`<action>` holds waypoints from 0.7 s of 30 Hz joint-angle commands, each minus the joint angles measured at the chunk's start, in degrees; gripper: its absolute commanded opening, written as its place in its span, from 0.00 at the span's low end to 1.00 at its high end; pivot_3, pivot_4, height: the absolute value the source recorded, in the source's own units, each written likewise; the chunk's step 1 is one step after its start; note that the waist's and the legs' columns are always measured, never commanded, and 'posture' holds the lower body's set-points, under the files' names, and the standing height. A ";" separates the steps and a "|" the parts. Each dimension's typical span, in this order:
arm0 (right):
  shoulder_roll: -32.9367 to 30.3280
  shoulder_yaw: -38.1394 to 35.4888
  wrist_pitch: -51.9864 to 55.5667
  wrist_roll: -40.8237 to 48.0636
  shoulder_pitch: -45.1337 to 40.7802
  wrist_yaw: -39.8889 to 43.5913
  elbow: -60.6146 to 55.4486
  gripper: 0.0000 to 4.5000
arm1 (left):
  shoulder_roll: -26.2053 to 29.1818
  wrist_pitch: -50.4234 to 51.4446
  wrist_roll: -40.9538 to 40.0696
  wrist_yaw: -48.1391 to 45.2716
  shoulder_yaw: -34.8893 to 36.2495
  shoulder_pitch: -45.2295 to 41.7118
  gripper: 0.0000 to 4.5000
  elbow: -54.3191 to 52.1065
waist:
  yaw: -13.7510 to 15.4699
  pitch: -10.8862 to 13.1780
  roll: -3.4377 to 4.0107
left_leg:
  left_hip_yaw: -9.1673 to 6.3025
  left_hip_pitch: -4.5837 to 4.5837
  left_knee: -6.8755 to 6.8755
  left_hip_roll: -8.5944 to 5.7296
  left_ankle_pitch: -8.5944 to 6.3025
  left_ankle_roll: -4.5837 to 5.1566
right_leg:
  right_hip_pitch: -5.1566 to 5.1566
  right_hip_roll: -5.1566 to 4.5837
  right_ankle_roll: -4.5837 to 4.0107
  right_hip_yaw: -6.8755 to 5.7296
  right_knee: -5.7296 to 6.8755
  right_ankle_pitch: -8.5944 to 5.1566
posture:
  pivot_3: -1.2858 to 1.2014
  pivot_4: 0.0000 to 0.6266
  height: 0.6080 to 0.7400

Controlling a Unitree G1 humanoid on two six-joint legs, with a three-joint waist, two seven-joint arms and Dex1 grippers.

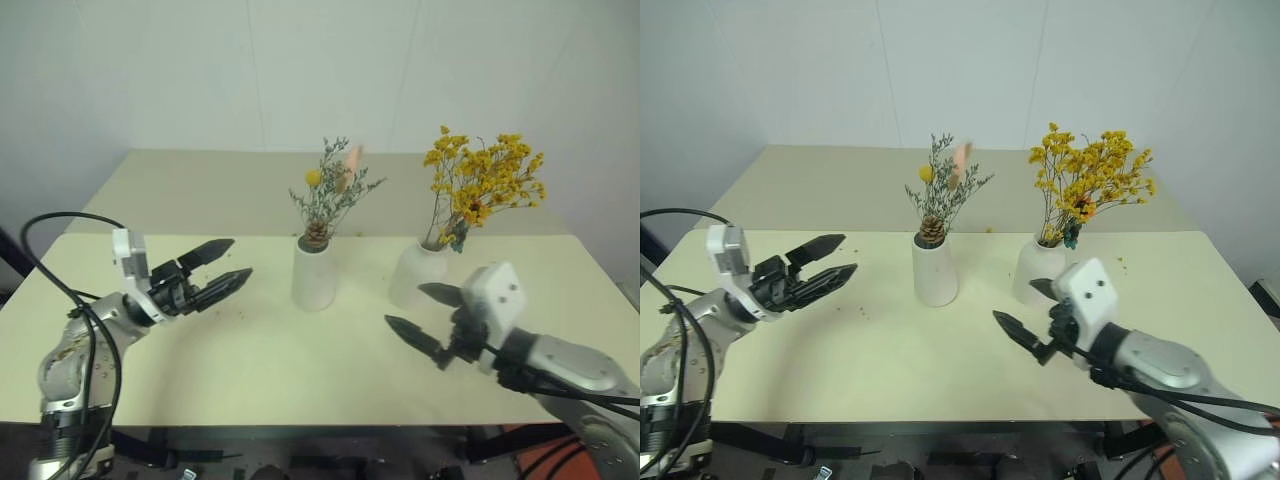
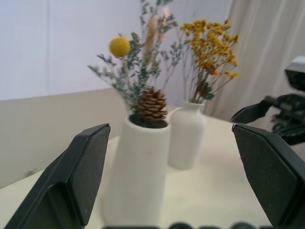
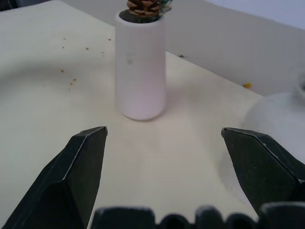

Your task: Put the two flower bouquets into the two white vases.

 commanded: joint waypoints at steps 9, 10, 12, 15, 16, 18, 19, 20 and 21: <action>-15.15 -26.71 -3.91 2.06 10.73 18.26 4.44 1.00 | 6.13 6.44 -6.40 -3.09 3.02 -1.47 1.00 -1.52 | -0.15 -0.01 -0.01 | 0.09 0.05 -0.05 0.05 0.00 0.00 | 0.02 0.03 0.39 0.05 0.01 -0.27 | 0.52 0.24 1.00; -15.76 -27.55 -4.15 1.61 11.11 18.85 5.27 1.00 | 5.96 6.70 -6.92 -2.96 3.09 -2.20 1.00 -1.16 | -0.13 -0.01 -0.02 | 0.10 0.04 -0.05 0.04 0.00 0.00 | 0.02 0.03 0.39 0.06 0.02 -0.27 | 0.52 0.24 1.00; -16.58 -29.61 -5.10 0.10 12.26 20.25 6.47 1.00 | 6.39 8.23 -8.90 -4.11 3.35 -3.24 1.00 -0.76 | -0.13 -0.02 -0.02 | 0.09 0.05 -0.05 0.04 0.00 0.00 | 0.03 0.03 0.39 0.05 0.01 -0.27 | 0.52 0.24 1.00; -17.23 -30.51 -5.25 -0.65 12.49 20.68 7.44 1.00 | 7.77 9.96 -11.27 -6.06 4.32 -4.11 1.00 -0.41 | -0.21 -0.01 -0.02 | 0.10 0.04 -0.06 0.05 0.00 0.00 | 0.02 0.03 0.39 0.05 0.00 -0.28 | 0.52 0.24 1.00; -17.40 -30.29 -5.33 -0.51 12.27 21.02 7.85 1.00 | 8.36 10.32 -11.31 -6.22 4.35 -4.66 1.00 0.01 | -0.36 -0.01 -0.02 | 0.10 0.02 -0.06 0.05 0.00 0.00 | -0.01 0.03 0.39 0.06 0.00 -0.28 | 0.52 0.24 1.00; -18.10 -29.65 -5.62 -0.75 11.85 21.61 8.55 1.00 | 9.30 10.76 -10.61 -6.19 3.87 -5.80 1.00 0.69 | -0.36 -0.01 -0.02 | 0.11 0.03 -0.06 0.05 0.00 0.00 | 0.00 0.03 0.39 0.07 0.01 -0.27 | 0.52 0.24 1.00; -18.46 -29.59 -6.01 -0.99 11.86 22.28 9.03 1.00 | 9.62 11.05 -10.29 -6.11 3.39 -6.37 1.00 0.70 | -0.32 -0.01 -0.02 | 0.11 0.04 -0.06 0.05 0.00 0.00 | 0.00 0.03 0.39 0.07 0.03 -0.27 | 0.52 0.24 1.00; -18.66 -29.71 -6.51 -1.42 12.16 23.01 9.50 1.00 | 9.92 11.06 -9.84 -6.48 2.69 -6.73 1.00 0.47 | -0.26 -0.01 -0.02 | 0.10 0.04 -0.06 0.04 0.00 0.00 | 0.00 0.03 0.39 0.07 0.03 -0.28 | 0.52 0.24 1.00; -18.81 -29.81 -6.91 -1.90 12.48 23.51 9.81 1.00 | 10.05 10.81 -9.36 -6.88 2.18 -6.94 1.00 0.22 | -0.21 -0.01 -0.02 | 0.11 0.06 -0.06 0.04 0.00 0.00 | 0.03 0.03 0.39 0.07 0.03 -0.28 | 0.52 0.24 1.00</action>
